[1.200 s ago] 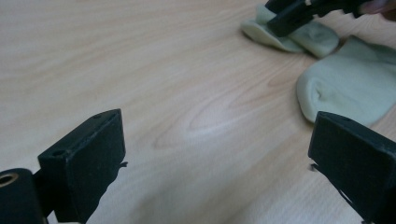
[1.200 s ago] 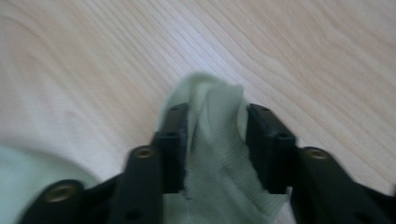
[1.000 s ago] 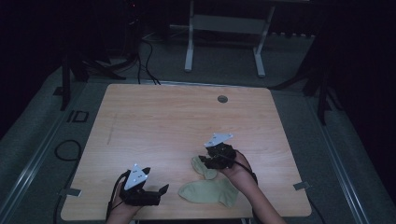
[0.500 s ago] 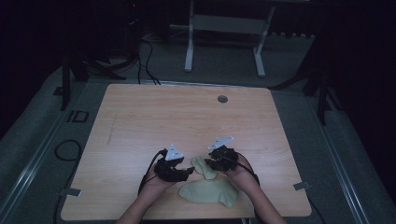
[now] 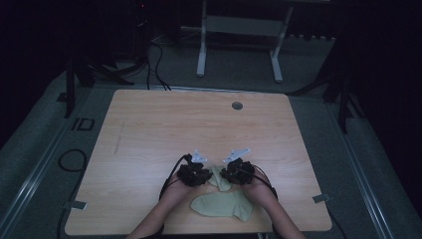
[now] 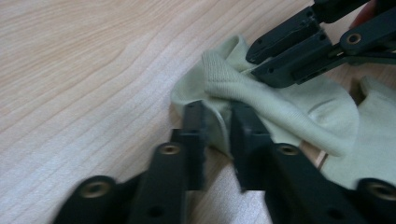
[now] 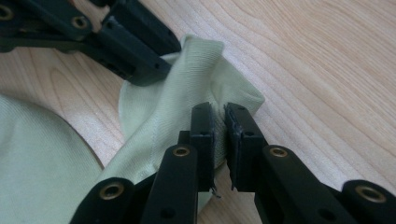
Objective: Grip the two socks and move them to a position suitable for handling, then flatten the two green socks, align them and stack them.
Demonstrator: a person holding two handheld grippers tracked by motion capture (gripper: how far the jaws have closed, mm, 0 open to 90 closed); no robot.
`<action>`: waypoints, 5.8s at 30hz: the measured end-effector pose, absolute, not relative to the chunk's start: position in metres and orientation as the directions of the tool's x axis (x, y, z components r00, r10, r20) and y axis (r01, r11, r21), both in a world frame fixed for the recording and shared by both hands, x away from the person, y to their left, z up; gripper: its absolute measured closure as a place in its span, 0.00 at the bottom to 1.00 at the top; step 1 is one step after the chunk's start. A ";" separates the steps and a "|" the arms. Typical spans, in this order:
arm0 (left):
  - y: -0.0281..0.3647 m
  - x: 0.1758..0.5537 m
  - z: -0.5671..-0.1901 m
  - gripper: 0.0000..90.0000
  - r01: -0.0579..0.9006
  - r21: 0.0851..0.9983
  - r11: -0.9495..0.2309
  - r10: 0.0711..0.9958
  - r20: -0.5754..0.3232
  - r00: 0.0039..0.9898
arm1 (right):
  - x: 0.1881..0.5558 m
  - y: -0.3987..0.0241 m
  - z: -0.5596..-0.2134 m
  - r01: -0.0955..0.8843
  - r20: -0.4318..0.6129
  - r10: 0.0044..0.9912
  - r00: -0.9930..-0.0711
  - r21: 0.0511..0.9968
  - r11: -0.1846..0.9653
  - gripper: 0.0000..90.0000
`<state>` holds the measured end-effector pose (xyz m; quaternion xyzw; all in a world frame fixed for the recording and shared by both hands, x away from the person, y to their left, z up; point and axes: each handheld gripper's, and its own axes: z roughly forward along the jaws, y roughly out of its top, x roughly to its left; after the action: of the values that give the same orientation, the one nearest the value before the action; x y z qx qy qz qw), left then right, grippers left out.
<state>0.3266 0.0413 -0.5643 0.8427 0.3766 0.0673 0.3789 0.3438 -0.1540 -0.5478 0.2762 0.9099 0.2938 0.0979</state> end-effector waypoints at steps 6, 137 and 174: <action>0.039 0.324 -0.562 0.98 0.587 0.696 -0.414 0.702 -0.166 0.692 | 0.341 -0.152 -0.548 0.447 -0.032 0.576 -0.817 0.595 0.668 0.92; 0.093 0.233 -0.565 0.56 0.624 0.683 -0.379 0.693 -0.238 0.681 | 0.253 -0.244 -0.543 0.510 0.066 0.650 -0.757 0.682 0.524 0.62; 0.083 0.218 -0.537 0.97 0.542 0.756 -0.367 0.686 -0.174 0.707 | 0.238 -0.233 -0.524 0.482 0.054 0.621 -0.782 0.683 0.548 0.94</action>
<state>0.2179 0.0830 -0.5370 0.8223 0.3735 0.0852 0.4208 0.2380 -0.2327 -0.5244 0.3153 0.8744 0.3557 0.0975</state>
